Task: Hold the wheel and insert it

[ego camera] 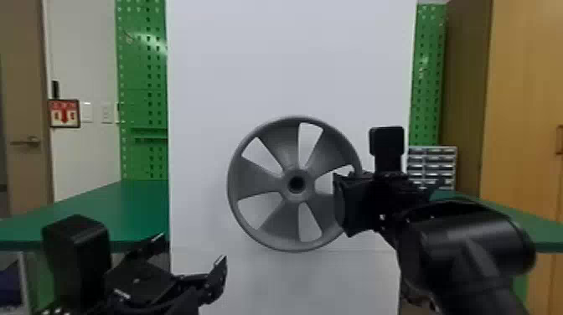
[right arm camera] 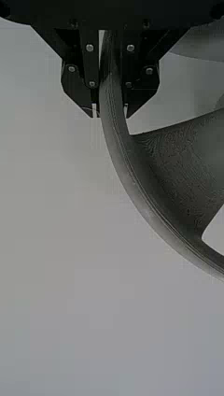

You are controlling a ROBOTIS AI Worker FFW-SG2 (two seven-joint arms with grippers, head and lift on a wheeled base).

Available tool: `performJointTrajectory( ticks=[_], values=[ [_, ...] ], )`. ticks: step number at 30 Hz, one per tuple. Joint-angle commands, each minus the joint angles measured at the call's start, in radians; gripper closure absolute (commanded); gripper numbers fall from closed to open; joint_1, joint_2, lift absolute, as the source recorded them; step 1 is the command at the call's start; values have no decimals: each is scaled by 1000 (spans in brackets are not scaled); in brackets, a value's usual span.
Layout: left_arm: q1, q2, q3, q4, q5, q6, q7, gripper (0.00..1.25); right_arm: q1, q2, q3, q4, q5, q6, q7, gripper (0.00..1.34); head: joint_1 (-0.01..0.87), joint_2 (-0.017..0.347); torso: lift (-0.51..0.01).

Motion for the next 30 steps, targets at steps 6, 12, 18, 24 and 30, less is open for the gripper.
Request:
performJointTrajectory(
  ticks=[6, 12, 18, 24, 30],
  values=[
    [0, 0, 0, 0, 0, 0, 0, 101, -9, 1, -1, 21, 9, -11, -3, 1214, 97, 15, -442],
    [-2, 0, -2, 0, 2, -1, 0, 101, -15, 1, -3, 27, 15, -15, -6, 1214, 97, 15, -442],
    [-3, 0, -2, 0, 2, -3, 0, 101, -16, 1, -6, 37, 17, -22, -9, 1214, 97, 15, -442],
    [-3, 0, -2, 2, 2, -6, 0, 101, -22, 1, -4, 59, 26, -40, -12, 1214, 97, 15, -442],
    [-3, 0, -4, 6, 3, -12, 0, 101, -26, 1, -9, 76, 30, -46, -18, 1214, 97, 15, -442]
  ],
)
